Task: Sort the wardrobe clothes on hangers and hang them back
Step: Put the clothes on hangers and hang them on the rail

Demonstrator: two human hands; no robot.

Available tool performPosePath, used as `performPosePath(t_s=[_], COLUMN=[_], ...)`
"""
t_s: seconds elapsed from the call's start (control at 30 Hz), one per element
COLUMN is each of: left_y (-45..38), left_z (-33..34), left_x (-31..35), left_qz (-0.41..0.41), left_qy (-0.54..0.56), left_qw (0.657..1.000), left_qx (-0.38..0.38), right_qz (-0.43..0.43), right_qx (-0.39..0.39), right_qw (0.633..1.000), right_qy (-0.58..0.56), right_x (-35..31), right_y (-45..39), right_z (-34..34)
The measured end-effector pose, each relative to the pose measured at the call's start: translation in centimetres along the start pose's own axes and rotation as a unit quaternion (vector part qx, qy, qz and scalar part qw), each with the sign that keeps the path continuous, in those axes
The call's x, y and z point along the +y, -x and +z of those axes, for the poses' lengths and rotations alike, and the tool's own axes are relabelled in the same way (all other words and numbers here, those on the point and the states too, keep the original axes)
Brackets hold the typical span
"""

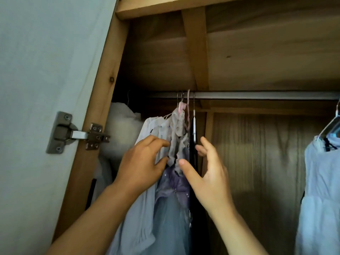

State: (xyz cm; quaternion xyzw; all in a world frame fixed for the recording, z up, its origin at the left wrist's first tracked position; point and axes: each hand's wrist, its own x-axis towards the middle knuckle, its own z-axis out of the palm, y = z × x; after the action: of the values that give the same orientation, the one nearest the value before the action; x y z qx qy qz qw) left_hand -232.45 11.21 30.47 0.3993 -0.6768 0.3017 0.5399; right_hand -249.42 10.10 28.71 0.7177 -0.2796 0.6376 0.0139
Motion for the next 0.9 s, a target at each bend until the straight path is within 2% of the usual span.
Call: performPosePath(t_s=[0.07, 0.23, 0.37, 0.5, 0.67, 0.8, 0.9], left_y=[2.8, 11.6, 19.0, 26.3, 35.8, 43.6, 48.6], left_z=[-1.1, -5.0, -9.7, -15.7, -25.1, -34.1, -40.3], left_x=[0.5, 2.1, 3.5, 6.3, 10.8, 14.5, 17.7], left_qz=[-0.007, -0.067, -0.124, -0.191, -0.314, -0.426, -0.492], left_qy=[-0.008, -0.040, -0.083, -0.145, -0.224, -0.306, -0.369], left_qw=[1.000, 0.995, 0.983, 0.960, 0.908, 0.843, 0.782], left_qx=[-0.012, -0.069, -0.106, -0.147, -0.162, -0.118, -0.095], right_qz=[-0.031, -0.074, -0.074, -0.075, -0.081, -0.118, -0.159], right_qx=[0.029, 0.030, 0.006, -0.050, -0.178, -0.251, -0.314], right_qw=[0.999, 0.996, 0.992, 0.981, 0.944, 0.895, 0.839], right_qy=[-0.001, -0.036, -0.101, -0.173, -0.267, -0.350, -0.415], right_x=[-0.4, -1.9, -4.6, -8.5, -14.6, -20.9, -26.1], right_y=[2.5, 9.8, 16.4, 23.4, 31.7, 37.9, 42.3], right_z=[-0.1, 1.9, 4.1, 5.9, 7.9, 9.6, 11.0])
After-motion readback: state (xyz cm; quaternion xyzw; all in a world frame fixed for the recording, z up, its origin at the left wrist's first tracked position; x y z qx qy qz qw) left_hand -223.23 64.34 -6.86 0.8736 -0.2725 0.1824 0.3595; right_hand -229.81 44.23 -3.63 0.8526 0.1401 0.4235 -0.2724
